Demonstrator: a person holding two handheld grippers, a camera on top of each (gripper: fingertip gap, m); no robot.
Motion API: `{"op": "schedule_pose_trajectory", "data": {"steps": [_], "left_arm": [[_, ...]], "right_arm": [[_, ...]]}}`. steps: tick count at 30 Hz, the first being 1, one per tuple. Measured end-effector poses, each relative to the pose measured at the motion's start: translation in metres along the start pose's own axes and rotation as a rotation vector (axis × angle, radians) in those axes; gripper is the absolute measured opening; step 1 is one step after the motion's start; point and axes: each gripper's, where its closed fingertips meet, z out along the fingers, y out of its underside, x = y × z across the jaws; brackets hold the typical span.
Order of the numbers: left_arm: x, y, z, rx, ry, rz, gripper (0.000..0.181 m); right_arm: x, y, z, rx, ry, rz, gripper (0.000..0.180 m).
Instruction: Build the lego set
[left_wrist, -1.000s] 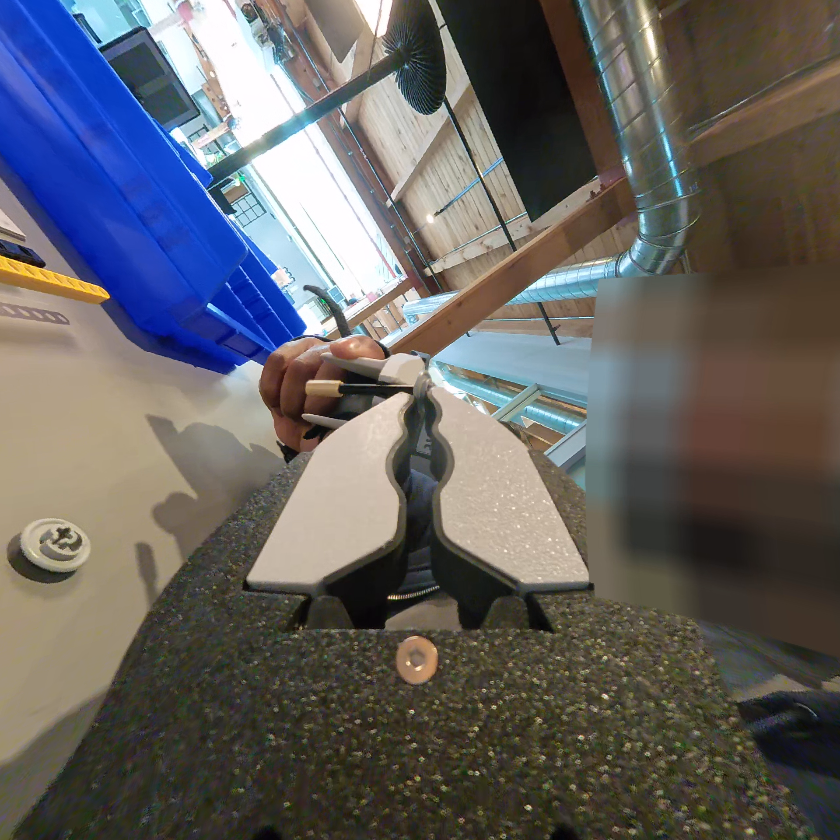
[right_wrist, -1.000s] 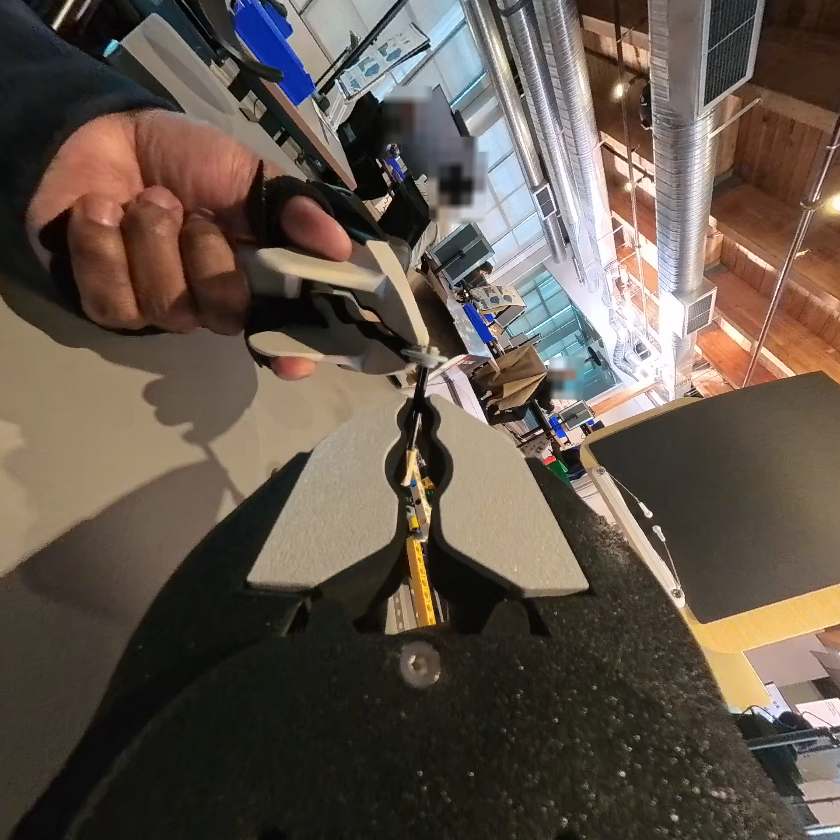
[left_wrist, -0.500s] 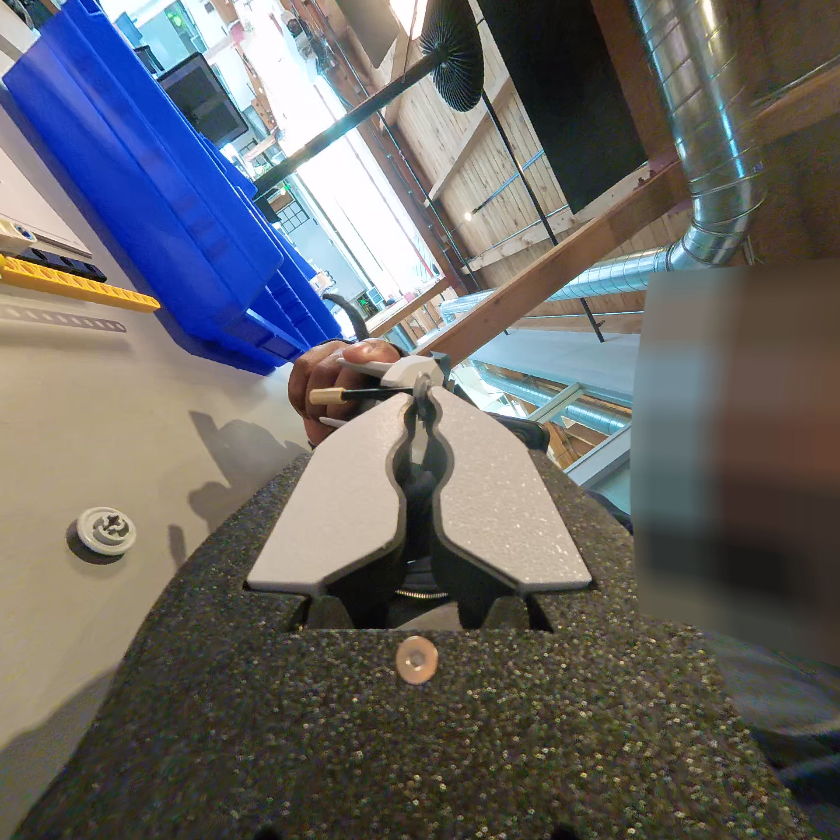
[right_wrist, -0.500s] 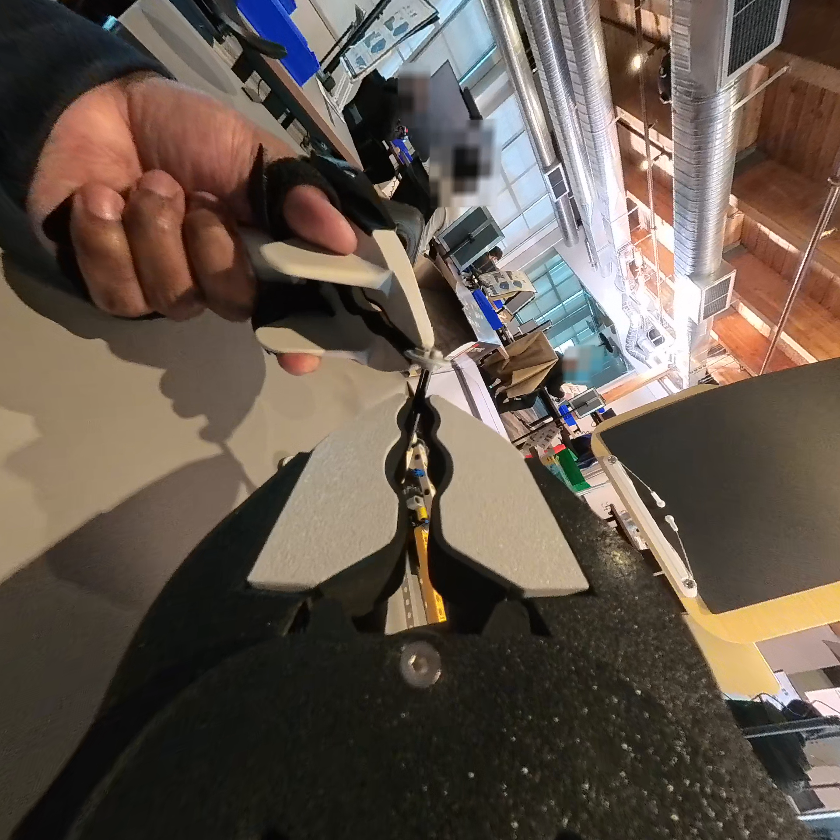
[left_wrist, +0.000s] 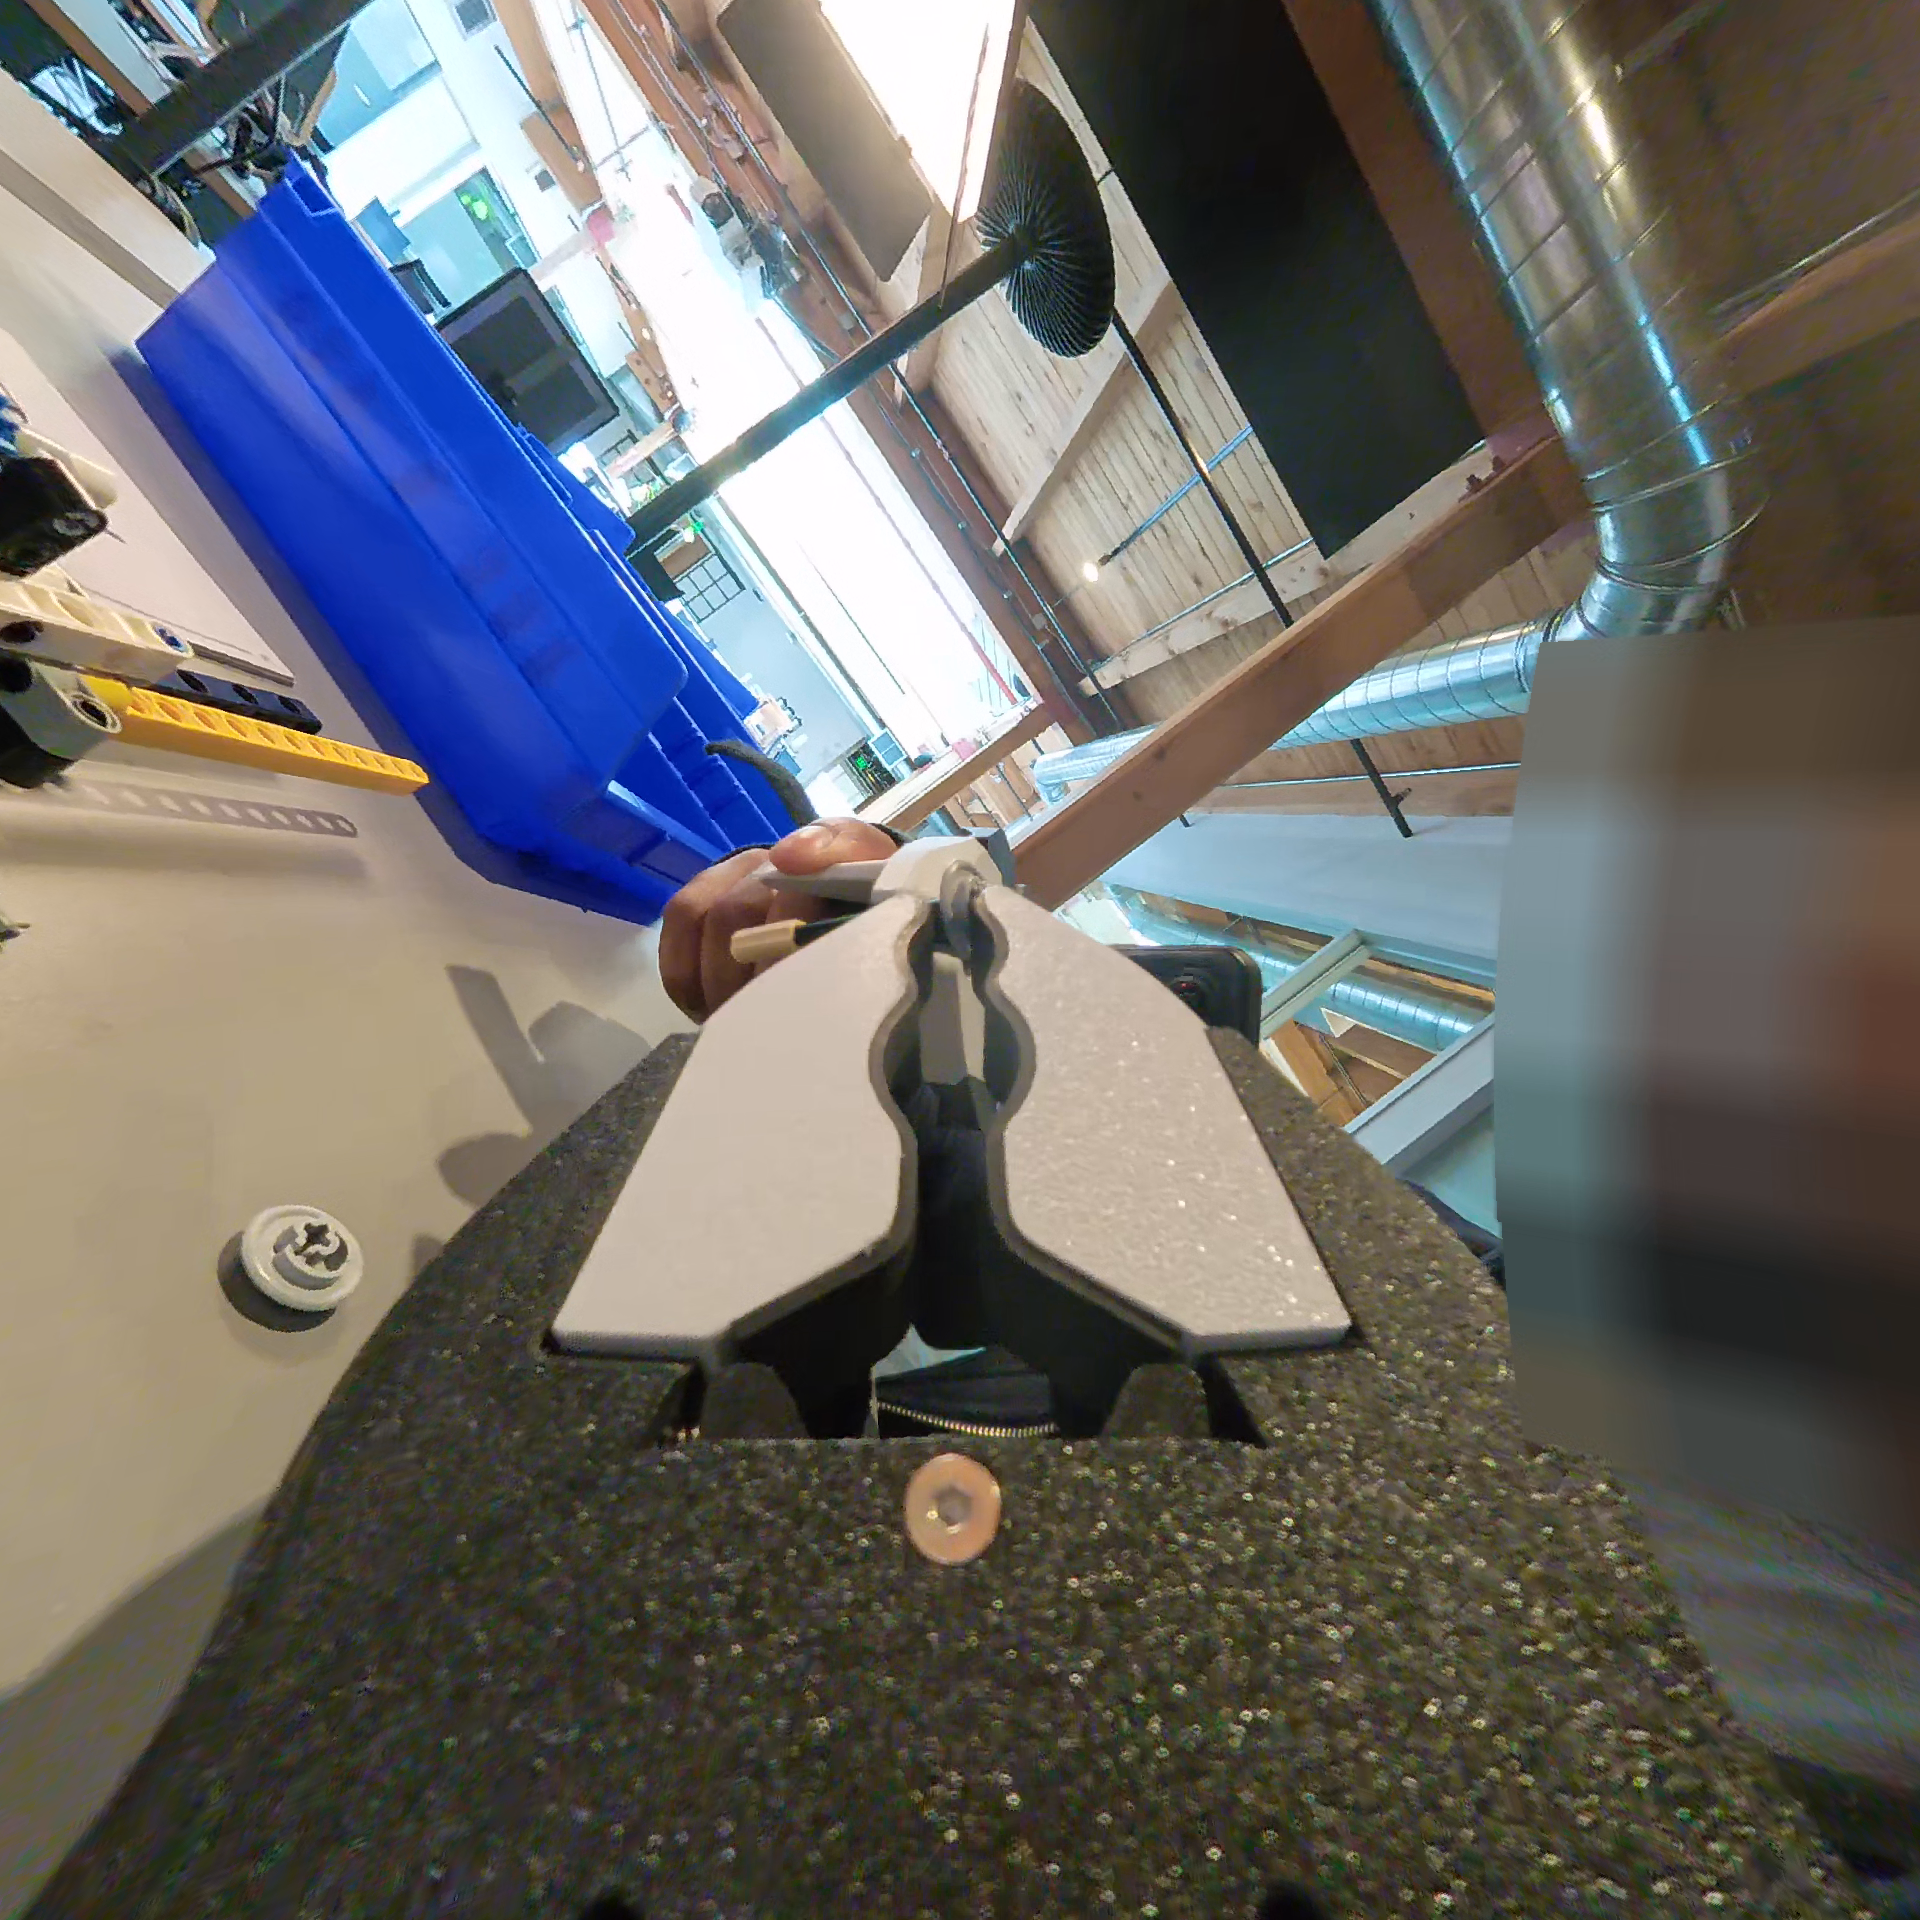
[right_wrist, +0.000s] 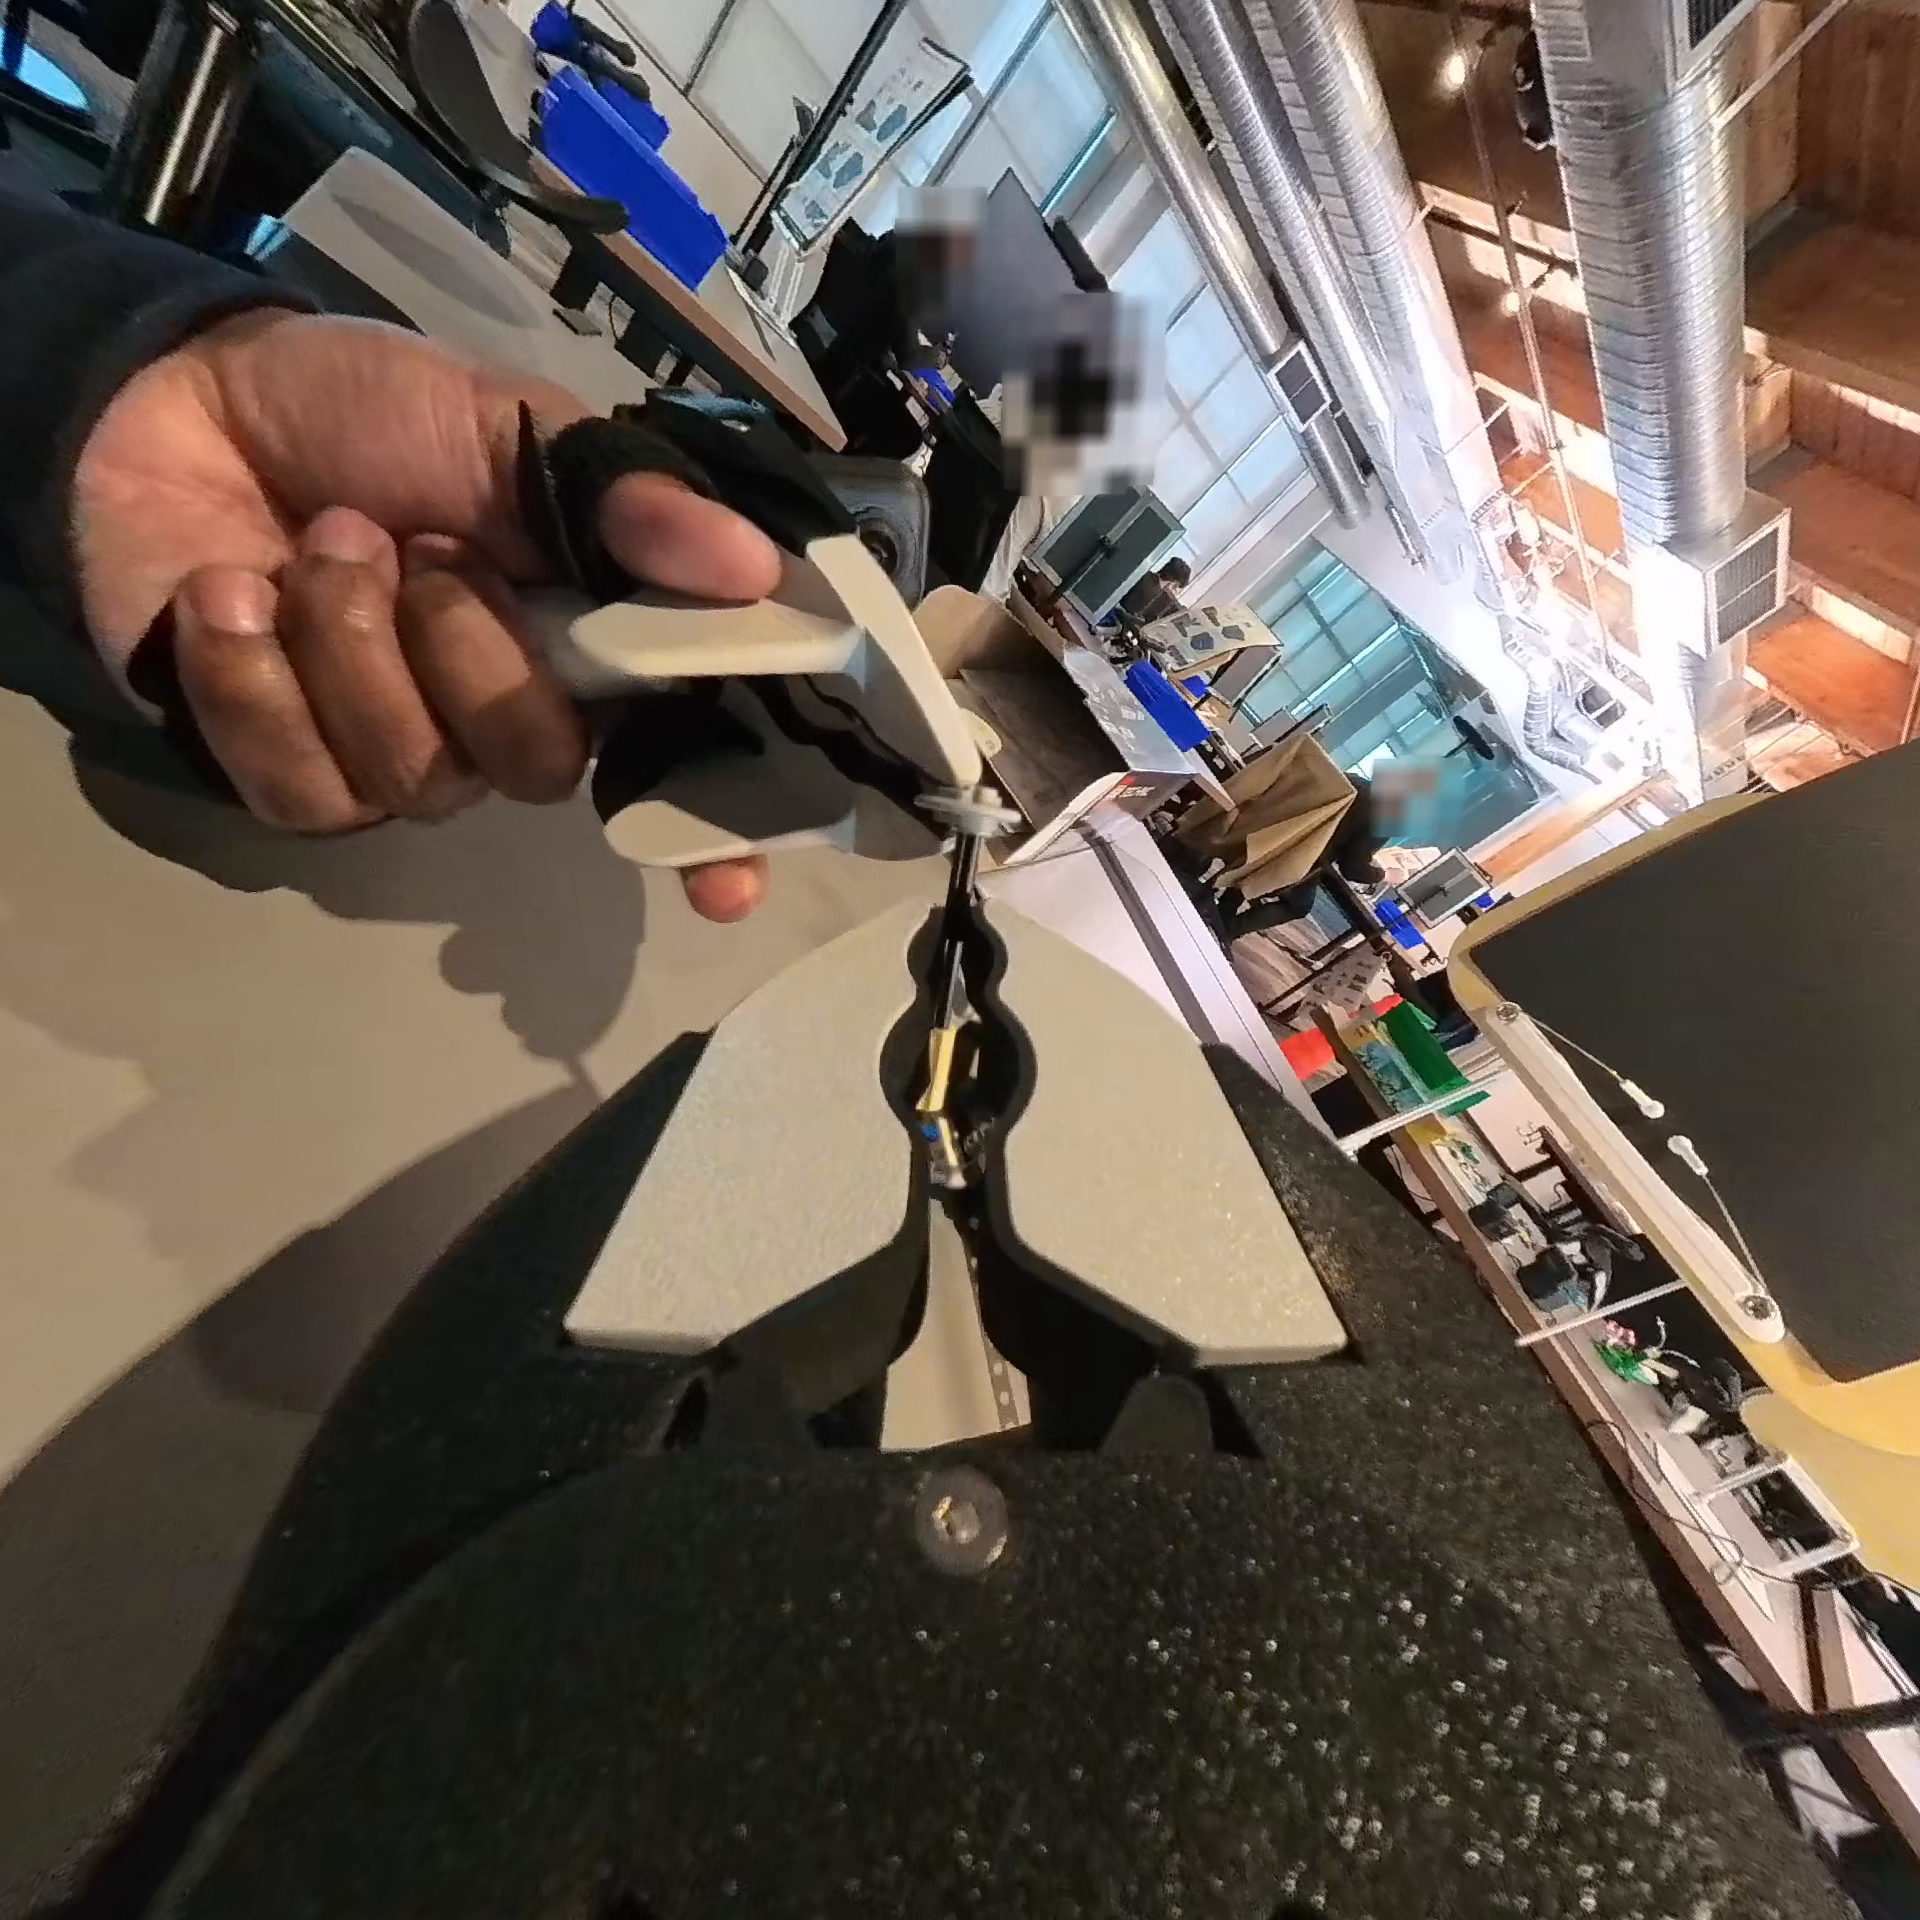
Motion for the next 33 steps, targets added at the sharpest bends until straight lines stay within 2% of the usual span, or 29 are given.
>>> {"op": "schedule_pose_trajectory", "data": {"steps": [15,20,26,33], "left_arm": [[0.007,-0.008,-0.006,0.068,0.023,0.056,0.010],[0.003,-0.017,-0.013,0.075,-0.015,0.121,0.010],[-0.002,-0.001,-0.008,-0.134,-0.049,0.202,0.010],[-0.007,0.019,0.002,-0.385,-0.071,0.443,0.019]], "right_arm": [[-0.001,-0.008,-0.003,0.084,-0.034,0.066,0.002],[-0.007,-0.018,-0.010,0.196,-0.189,0.247,0.003],[-0.009,-0.024,-0.016,0.316,-0.379,0.507,0.003],[0.001,-0.018,-0.009,0.353,-0.423,0.705,0.003]]}}
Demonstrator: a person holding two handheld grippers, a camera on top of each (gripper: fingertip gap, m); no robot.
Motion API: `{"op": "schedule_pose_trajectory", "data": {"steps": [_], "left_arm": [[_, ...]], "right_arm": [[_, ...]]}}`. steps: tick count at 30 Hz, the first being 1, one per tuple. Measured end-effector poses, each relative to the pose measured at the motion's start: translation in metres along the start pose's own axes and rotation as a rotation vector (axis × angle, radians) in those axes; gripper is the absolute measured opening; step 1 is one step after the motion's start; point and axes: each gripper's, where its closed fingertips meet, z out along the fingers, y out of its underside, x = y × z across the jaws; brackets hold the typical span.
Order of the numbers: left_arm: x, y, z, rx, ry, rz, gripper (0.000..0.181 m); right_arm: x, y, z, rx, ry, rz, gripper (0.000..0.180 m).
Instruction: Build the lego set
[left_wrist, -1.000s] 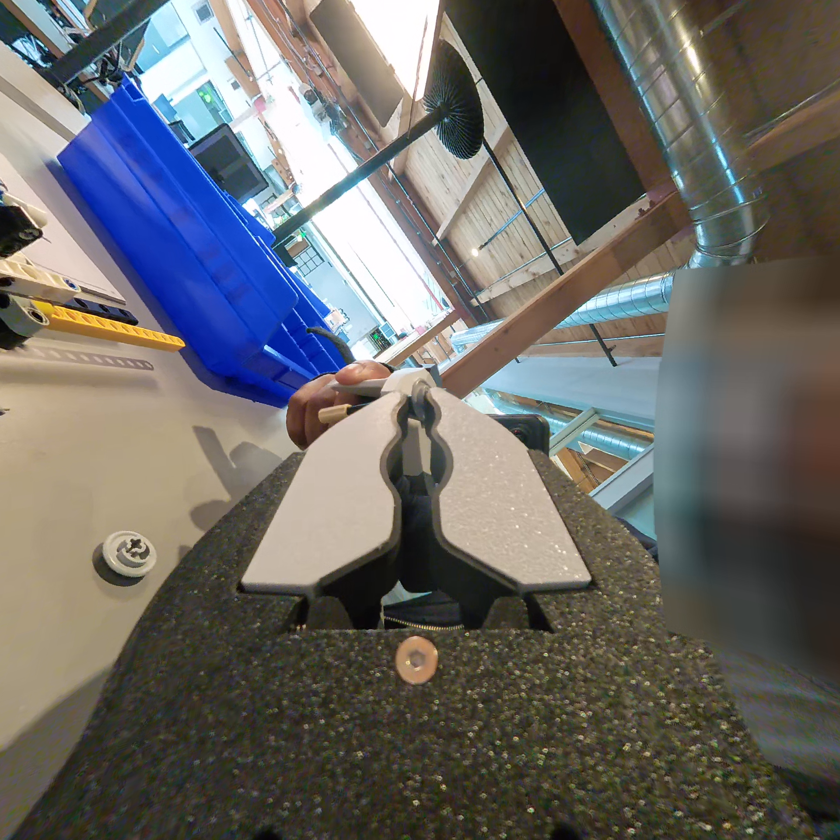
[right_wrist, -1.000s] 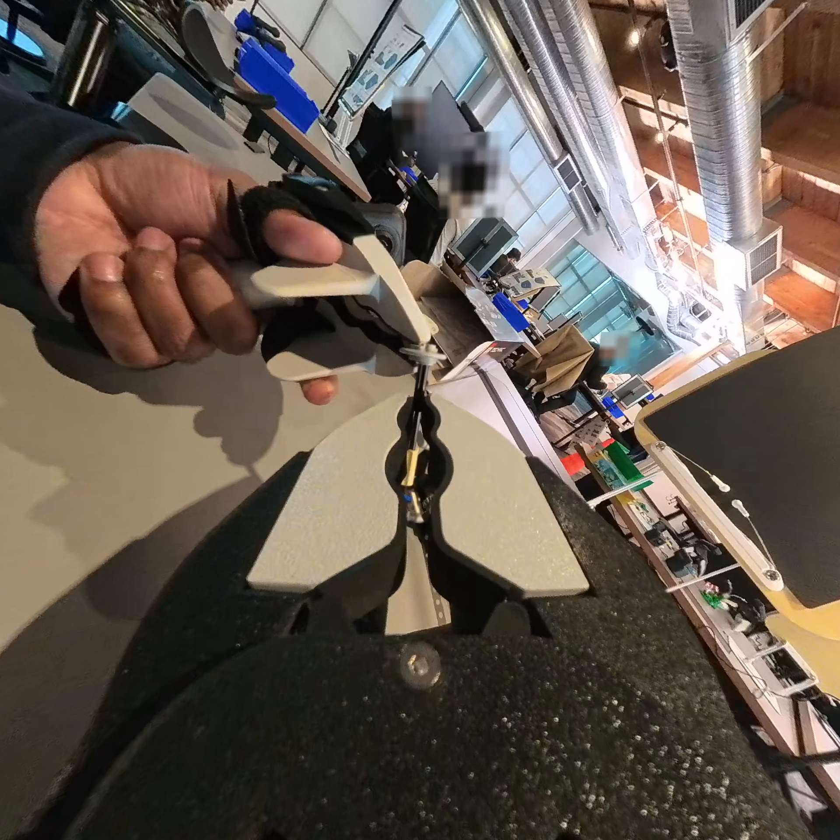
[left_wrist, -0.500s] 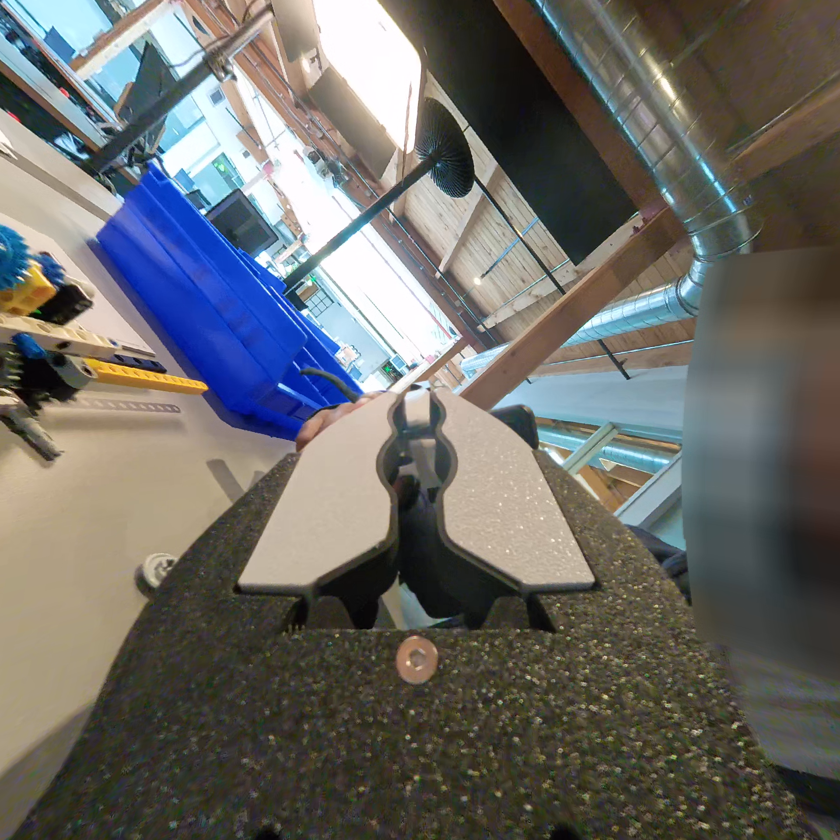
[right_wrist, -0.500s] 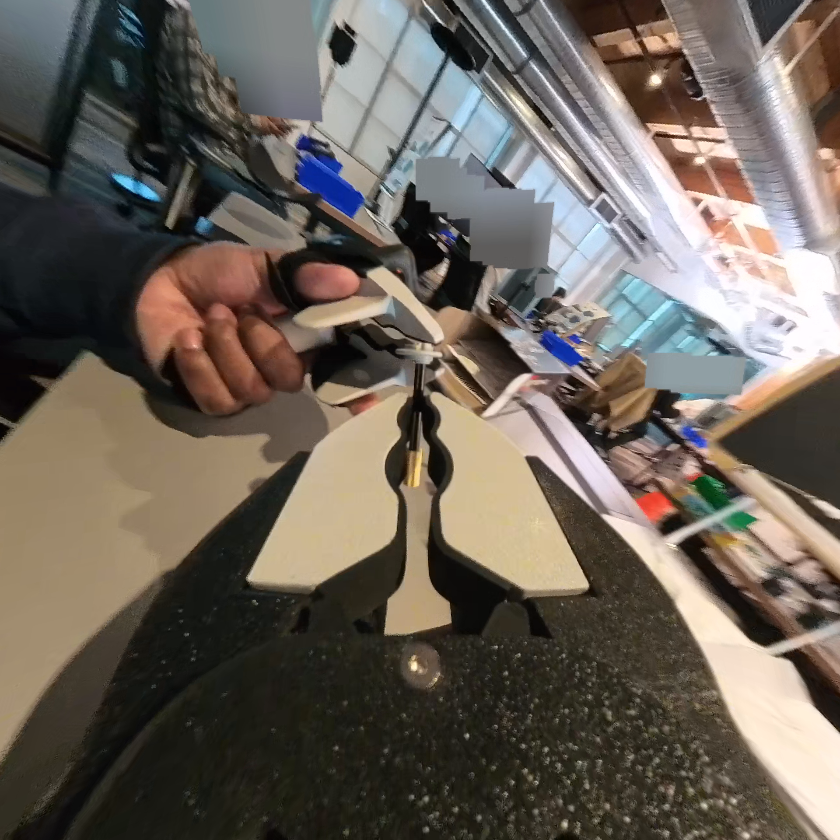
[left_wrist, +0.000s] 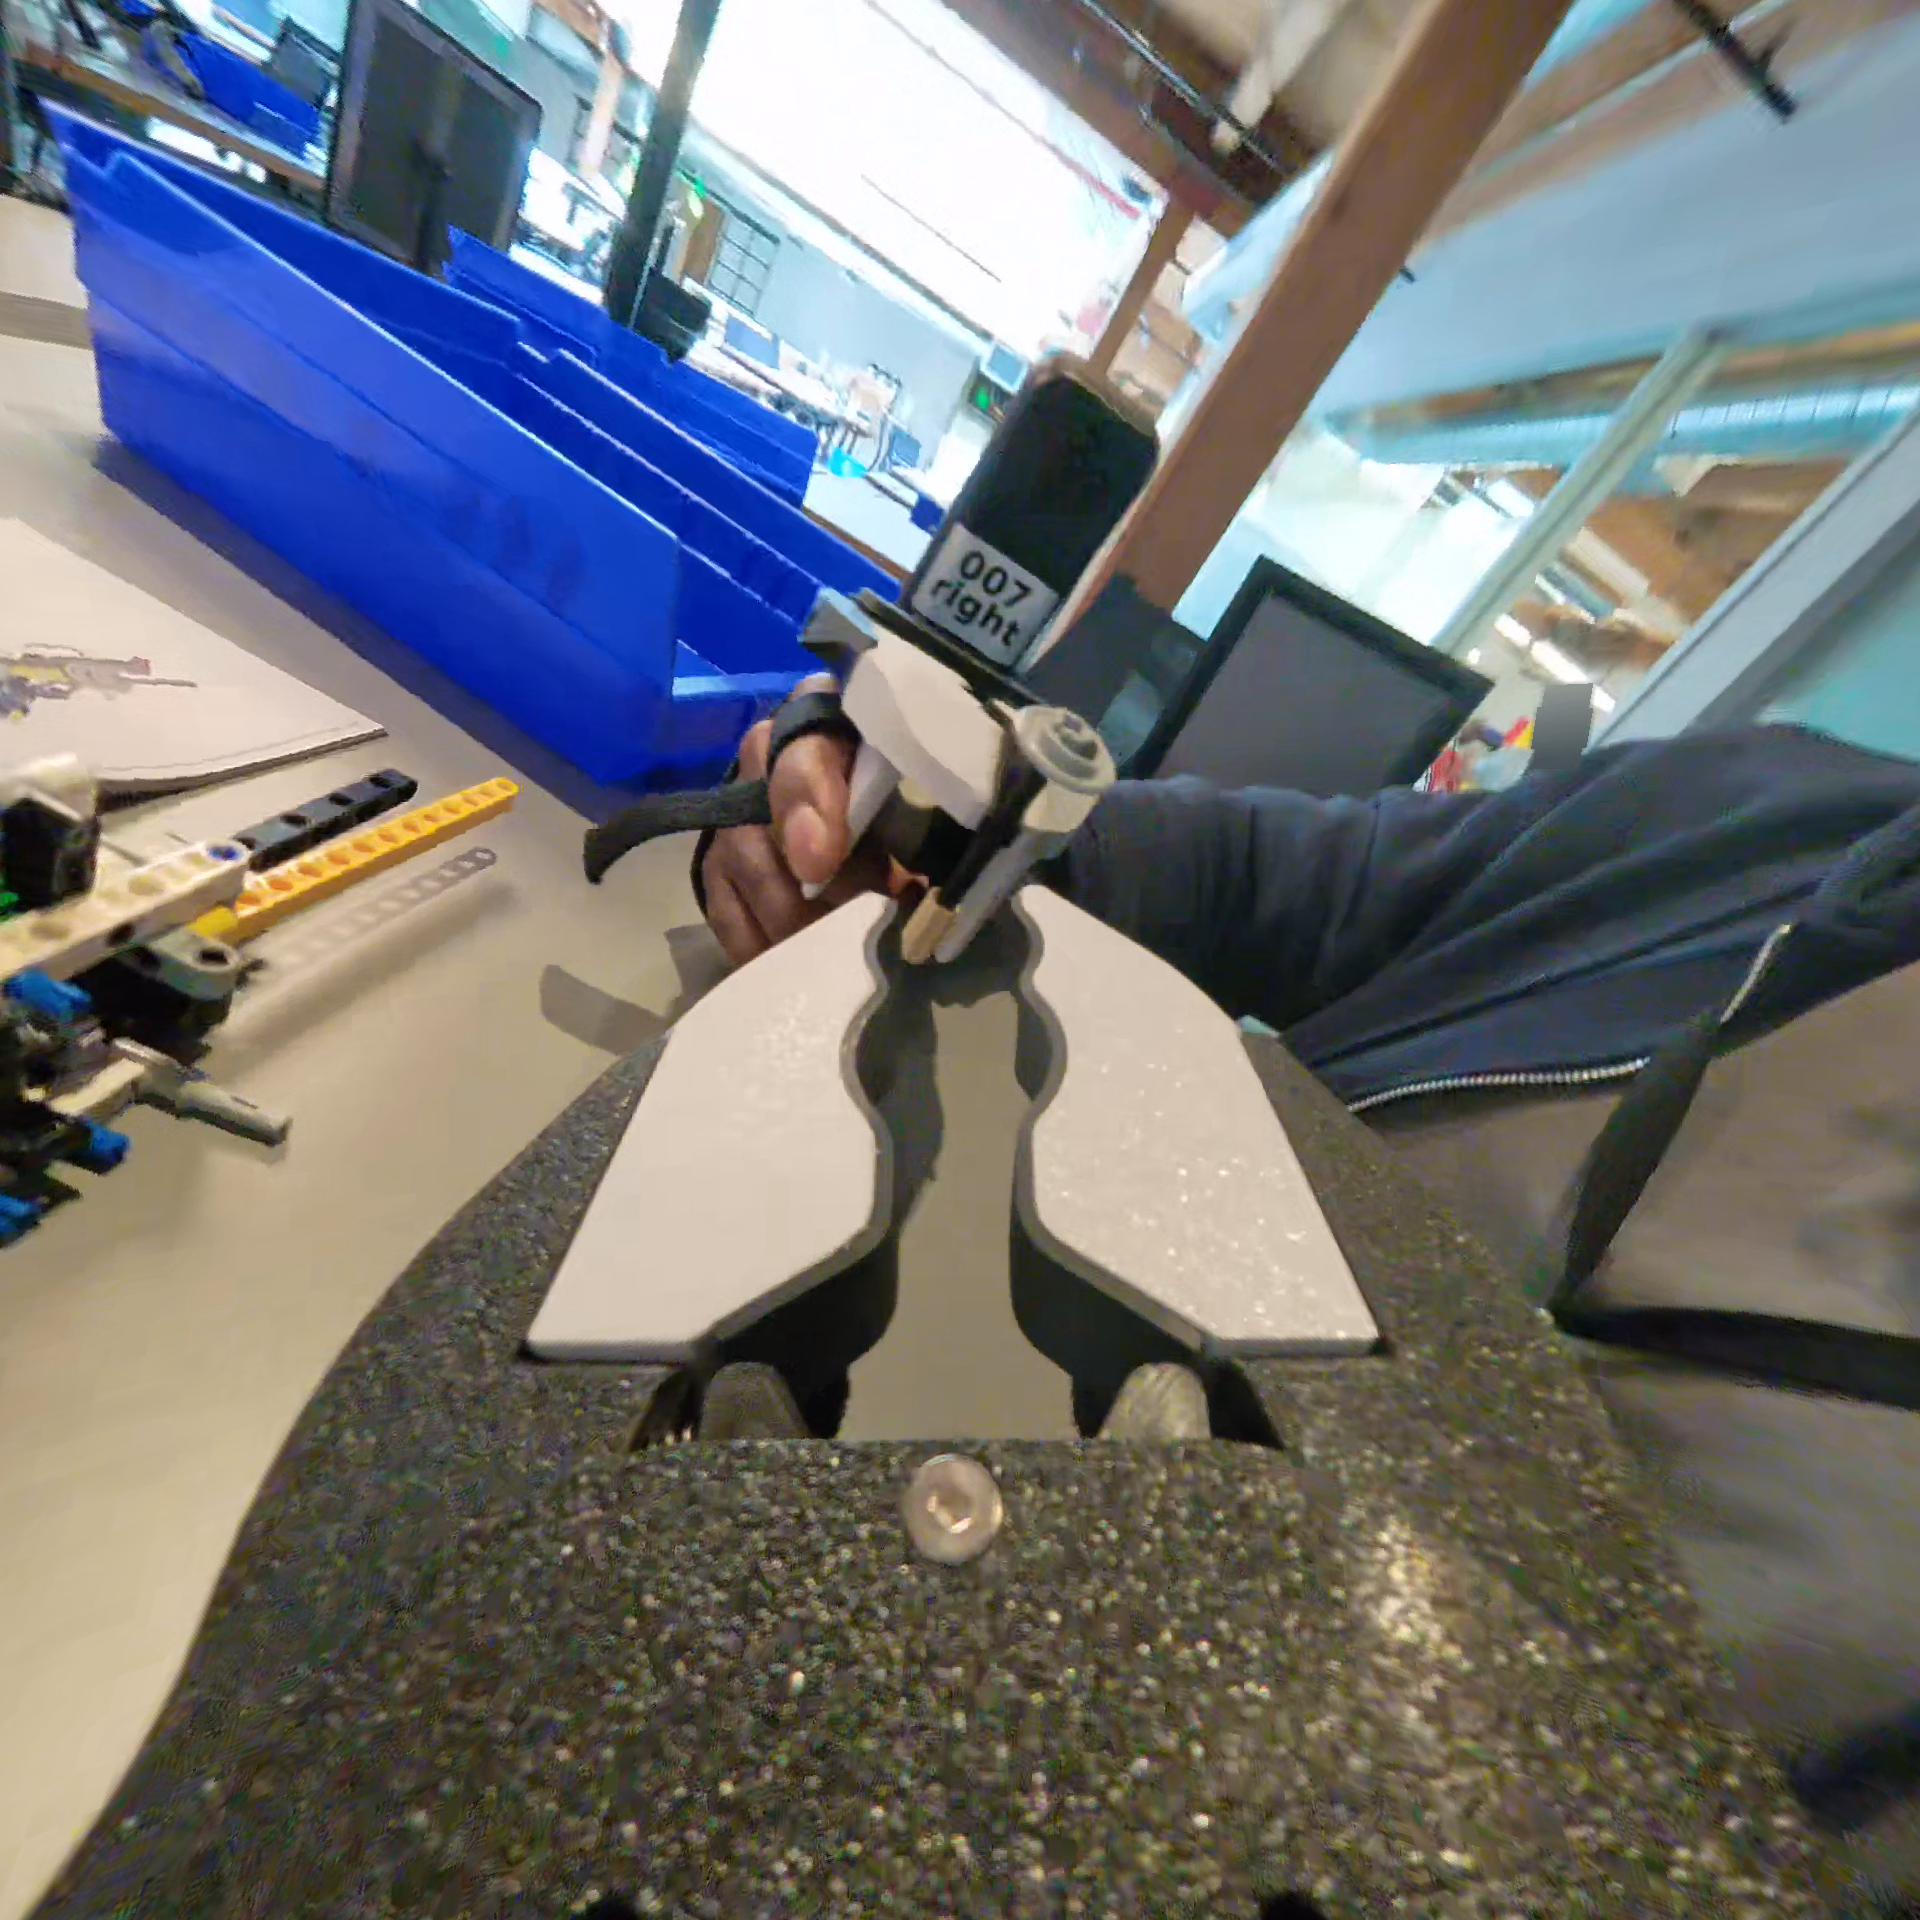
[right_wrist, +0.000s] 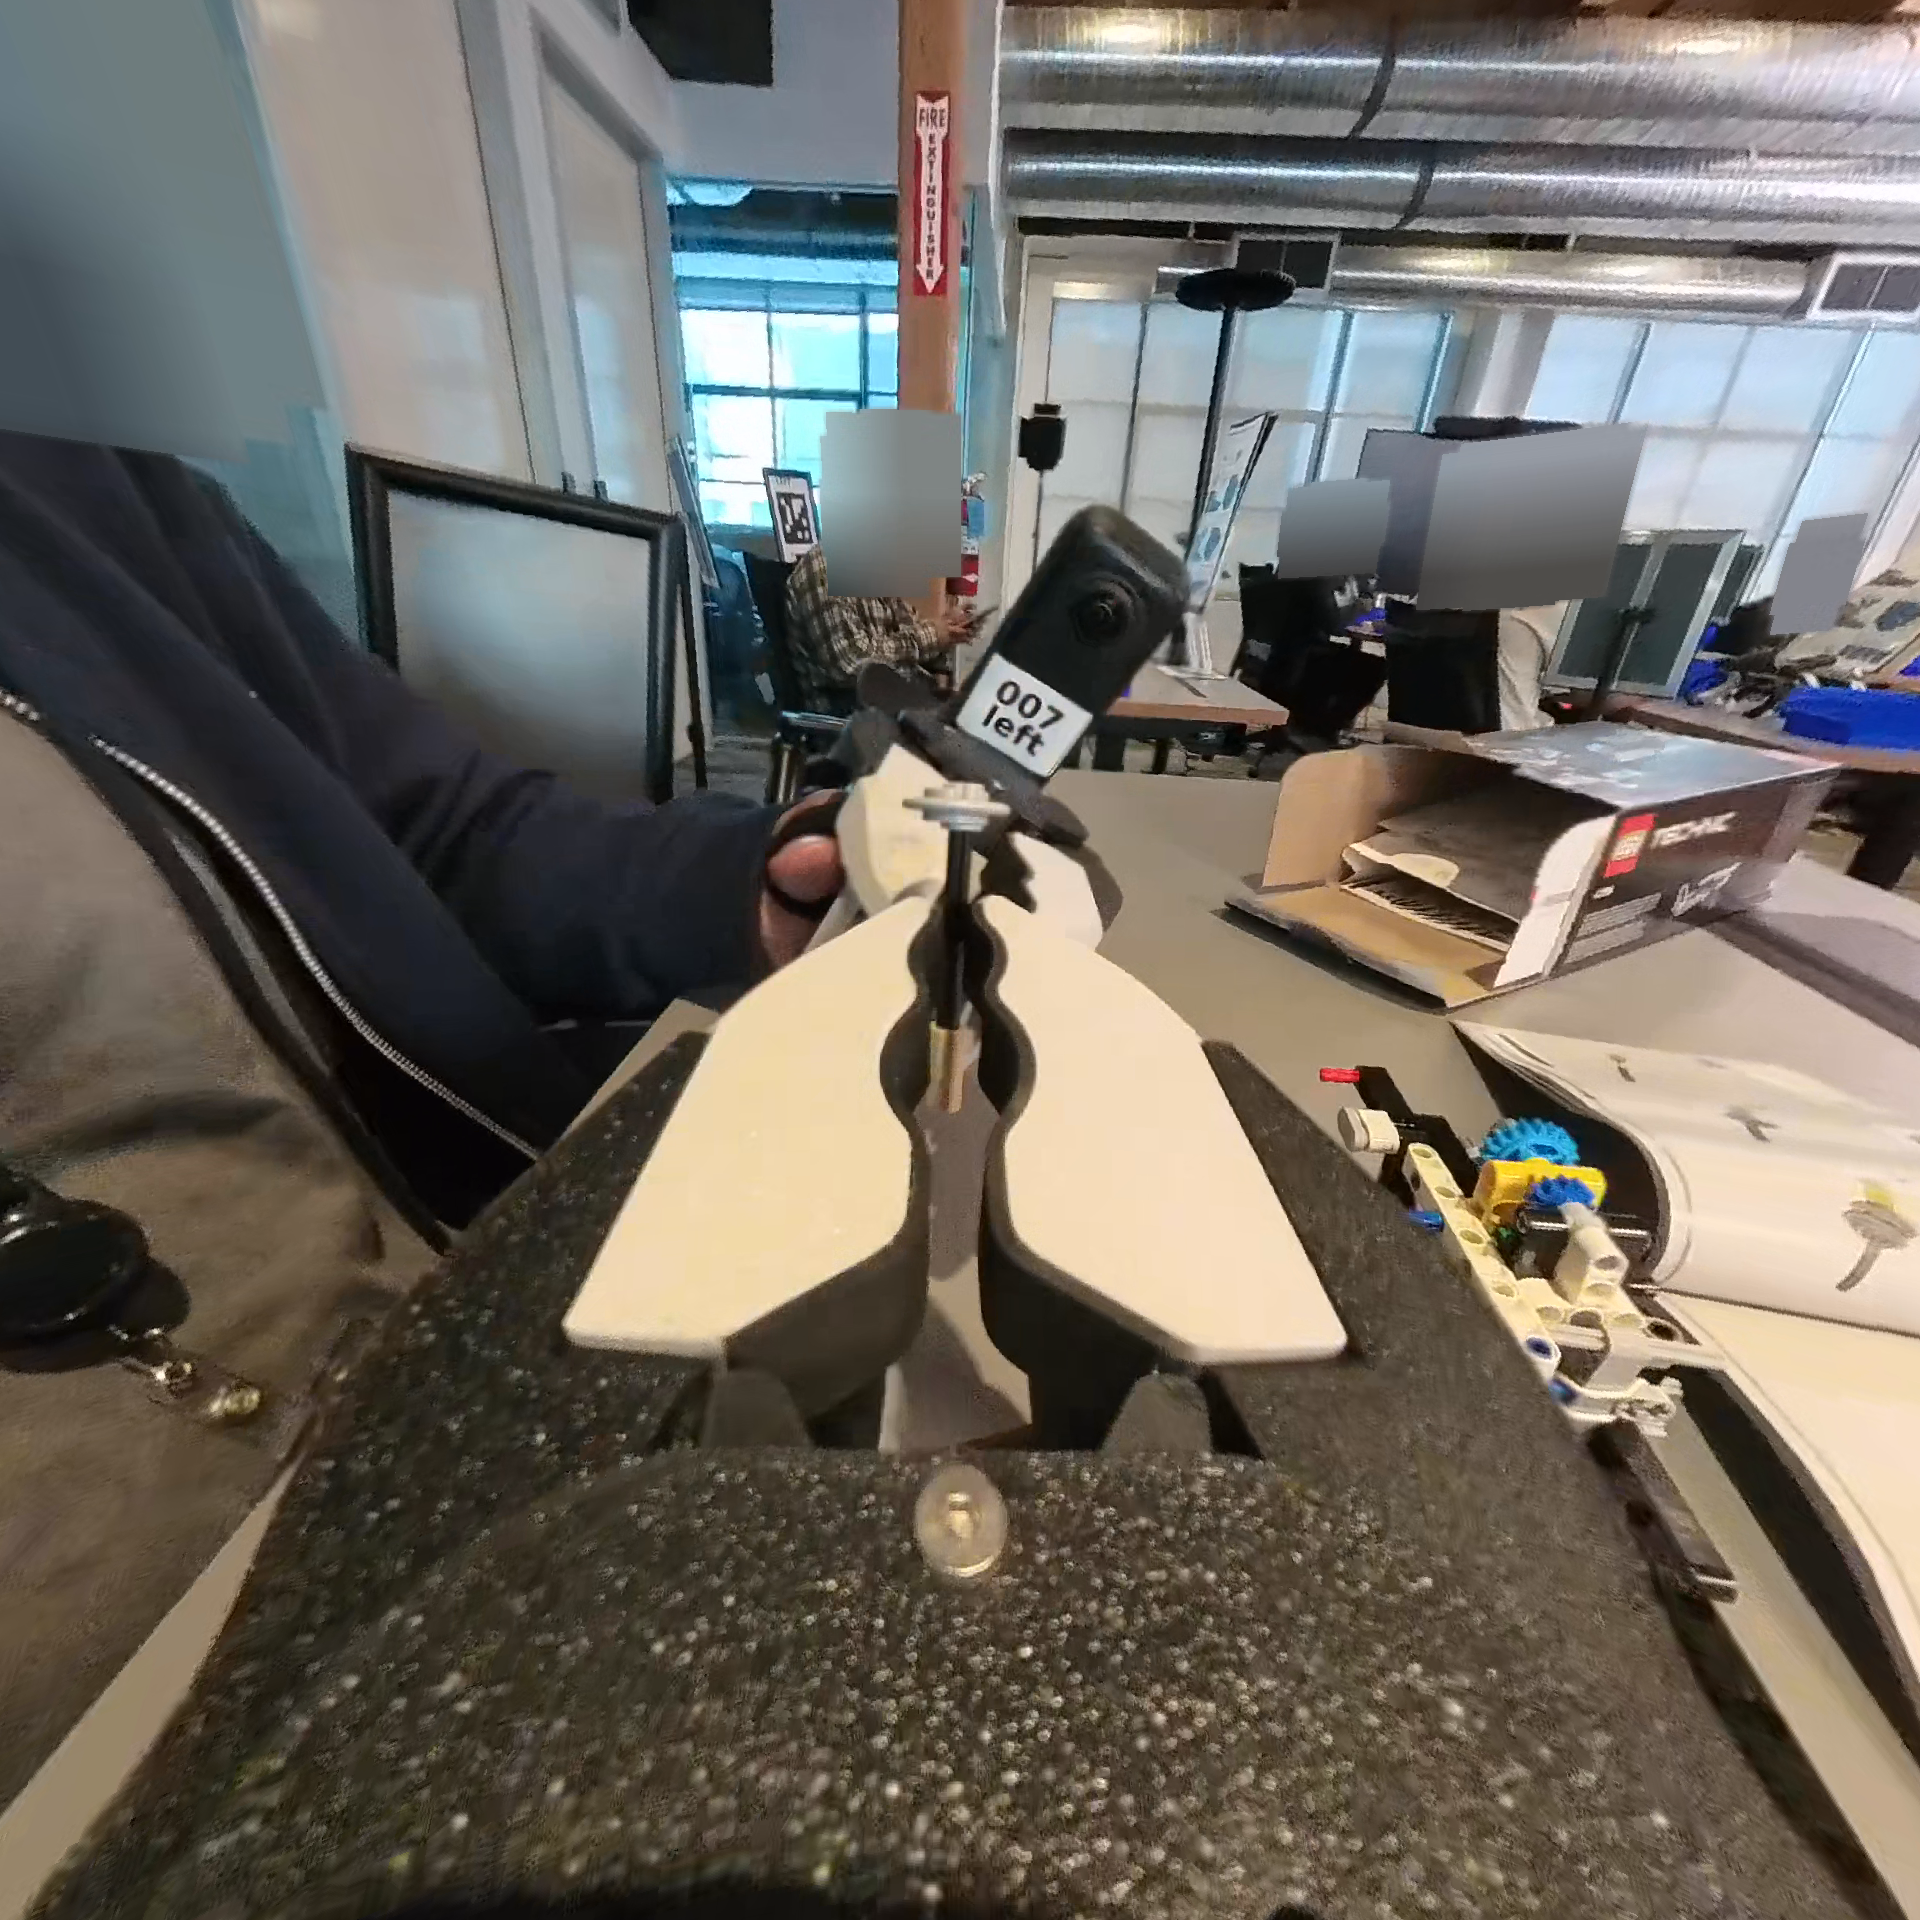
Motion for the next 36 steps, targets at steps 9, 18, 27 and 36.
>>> {"op": "schedule_pose_trajectory", "data": {"steps": [9,18,27,36], "left_arm": [[-0.010,-0.007,0.003,0.017,0.026,0.074,0.018],[-0.006,-0.003,0.011,0.007,0.002,0.212,0.017],[-0.006,-0.003,0.016,-0.002,-0.040,0.263,0.005],[-0.016,-0.003,0.012,-0.028,-0.031,0.110,0.004]], "right_arm": [[0.012,0.001,0.001,0.027,0.028,0.065,0.003],[0.010,-0.001,0.002,0.051,0.009,0.103,0.003],[0.011,-0.001,0.003,0.052,0.024,0.113,0.003],[0.026,0.006,-0.001,-0.039,0.197,-0.051,0.012]]}}
